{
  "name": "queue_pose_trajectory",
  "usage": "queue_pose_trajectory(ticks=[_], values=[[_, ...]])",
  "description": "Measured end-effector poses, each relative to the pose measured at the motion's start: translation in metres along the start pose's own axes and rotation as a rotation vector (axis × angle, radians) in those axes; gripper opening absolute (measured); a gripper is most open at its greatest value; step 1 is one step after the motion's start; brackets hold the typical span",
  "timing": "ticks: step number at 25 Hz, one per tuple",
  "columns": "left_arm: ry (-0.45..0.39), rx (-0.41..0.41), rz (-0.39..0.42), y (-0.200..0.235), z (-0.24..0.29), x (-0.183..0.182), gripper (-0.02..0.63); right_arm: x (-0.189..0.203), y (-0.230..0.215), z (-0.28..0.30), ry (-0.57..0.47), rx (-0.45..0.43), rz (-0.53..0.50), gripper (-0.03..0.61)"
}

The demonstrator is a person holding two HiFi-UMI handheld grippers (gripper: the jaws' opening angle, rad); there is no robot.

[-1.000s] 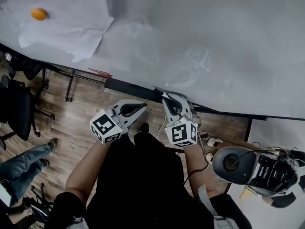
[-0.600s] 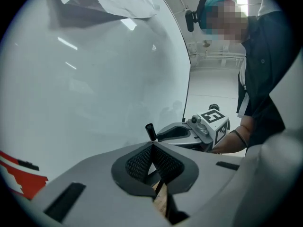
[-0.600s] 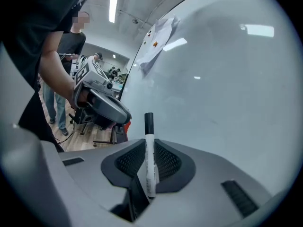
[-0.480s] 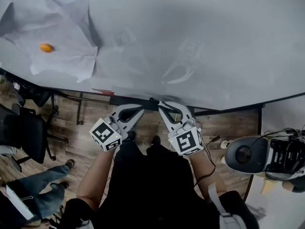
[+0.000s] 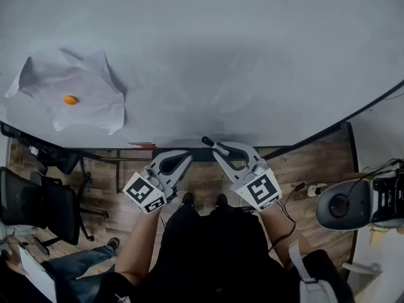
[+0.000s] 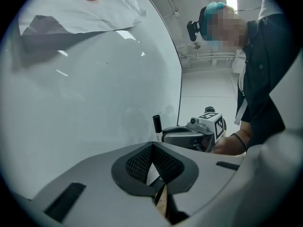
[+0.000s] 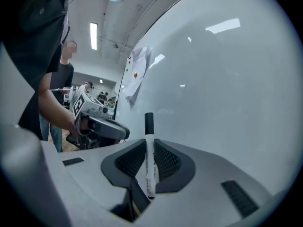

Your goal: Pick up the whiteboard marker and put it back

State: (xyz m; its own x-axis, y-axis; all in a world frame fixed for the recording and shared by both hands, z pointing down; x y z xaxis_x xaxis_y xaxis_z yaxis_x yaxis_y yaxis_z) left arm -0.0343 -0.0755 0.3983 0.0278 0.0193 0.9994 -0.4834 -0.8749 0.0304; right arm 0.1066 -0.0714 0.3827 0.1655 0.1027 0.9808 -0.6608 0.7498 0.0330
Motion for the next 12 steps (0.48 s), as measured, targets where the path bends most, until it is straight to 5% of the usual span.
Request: queue_pose_trajectory(ticks=[12], values=[[-0.033,0.013,0.042,-0.002,-0.005,-0.027,0.011,-0.038,-0.007,-0.024,-0.181,-0.037,0.212,0.069]])
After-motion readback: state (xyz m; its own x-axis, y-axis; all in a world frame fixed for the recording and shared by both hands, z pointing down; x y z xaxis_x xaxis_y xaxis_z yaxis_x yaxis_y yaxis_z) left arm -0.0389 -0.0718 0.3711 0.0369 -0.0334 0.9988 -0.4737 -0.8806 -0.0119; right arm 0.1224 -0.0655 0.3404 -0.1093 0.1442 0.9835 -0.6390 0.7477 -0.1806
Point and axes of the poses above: the fingertips, and each gripper's own axes: z forward along the fingers, y to its left, x out of its underside, the point moved 5 cm from there along -z, backward along the fingers, and after that the axes turned 10 degrees about z, right-handed, at the moved point
